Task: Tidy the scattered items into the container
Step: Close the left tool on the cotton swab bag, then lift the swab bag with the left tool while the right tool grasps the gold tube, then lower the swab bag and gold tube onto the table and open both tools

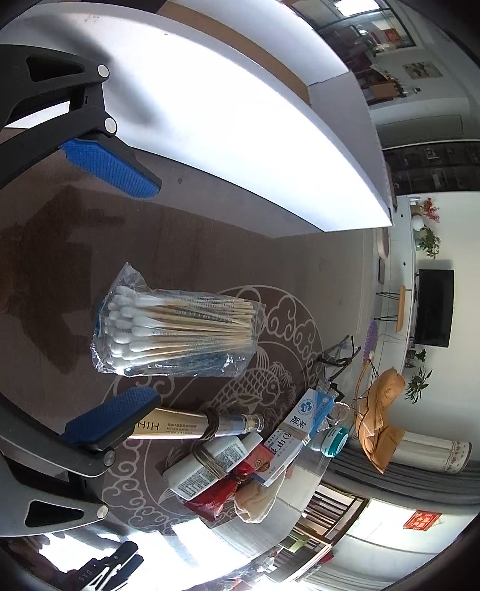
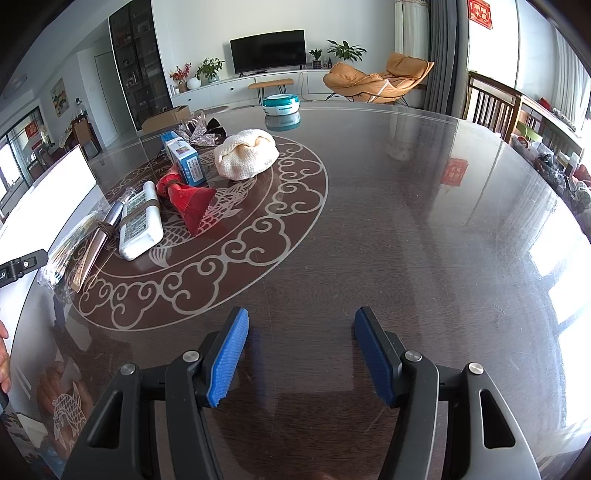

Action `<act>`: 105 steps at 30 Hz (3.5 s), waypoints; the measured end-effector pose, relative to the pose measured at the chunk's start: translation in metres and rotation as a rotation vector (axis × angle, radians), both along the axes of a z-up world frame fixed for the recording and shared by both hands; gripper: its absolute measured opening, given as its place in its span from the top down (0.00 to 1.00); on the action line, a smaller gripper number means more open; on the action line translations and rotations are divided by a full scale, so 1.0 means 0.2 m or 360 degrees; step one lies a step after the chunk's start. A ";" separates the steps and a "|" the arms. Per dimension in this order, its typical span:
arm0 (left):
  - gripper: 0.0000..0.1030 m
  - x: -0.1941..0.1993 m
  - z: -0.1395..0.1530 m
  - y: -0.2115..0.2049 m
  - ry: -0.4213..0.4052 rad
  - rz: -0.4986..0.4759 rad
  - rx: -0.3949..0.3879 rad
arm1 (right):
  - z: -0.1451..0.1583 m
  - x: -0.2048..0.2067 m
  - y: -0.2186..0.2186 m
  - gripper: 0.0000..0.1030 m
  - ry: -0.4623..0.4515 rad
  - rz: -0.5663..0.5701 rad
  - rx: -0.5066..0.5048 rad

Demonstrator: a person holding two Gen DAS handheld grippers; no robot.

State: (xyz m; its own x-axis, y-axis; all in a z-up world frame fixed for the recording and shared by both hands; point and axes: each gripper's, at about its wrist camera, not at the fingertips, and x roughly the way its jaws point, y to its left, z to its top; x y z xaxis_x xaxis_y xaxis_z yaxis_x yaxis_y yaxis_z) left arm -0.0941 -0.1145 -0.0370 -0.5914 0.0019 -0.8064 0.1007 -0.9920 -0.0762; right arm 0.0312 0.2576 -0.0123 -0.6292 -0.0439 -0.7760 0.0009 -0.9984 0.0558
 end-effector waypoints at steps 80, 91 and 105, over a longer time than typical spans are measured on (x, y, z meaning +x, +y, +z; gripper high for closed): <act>0.70 0.23 -0.12 0.29 -0.0007 -0.0230 -0.0086 | -0.03 -0.05 -0.55 0.72 -0.0032 0.0670 0.0124; 0.56 0.13 -0.13 0.55 0.0044 -0.0264 -0.0107 | -0.01 0.04 -0.15 0.70 0.0006 0.0430 0.0039; 0.07 0.11 -0.18 0.57 -0.0009 -0.0275 -0.0128 | -0.01 0.06 -0.18 0.40 -0.0003 0.0391 0.0119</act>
State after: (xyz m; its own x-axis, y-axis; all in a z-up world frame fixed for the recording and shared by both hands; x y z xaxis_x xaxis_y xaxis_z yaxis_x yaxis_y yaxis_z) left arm -0.0721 -0.0011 -0.0730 -0.5832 0.0388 -0.8114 -0.0718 -0.9974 0.0040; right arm 0.0441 0.2222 -0.0152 -0.6051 -0.1379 -0.7841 0.2441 -0.9696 -0.0179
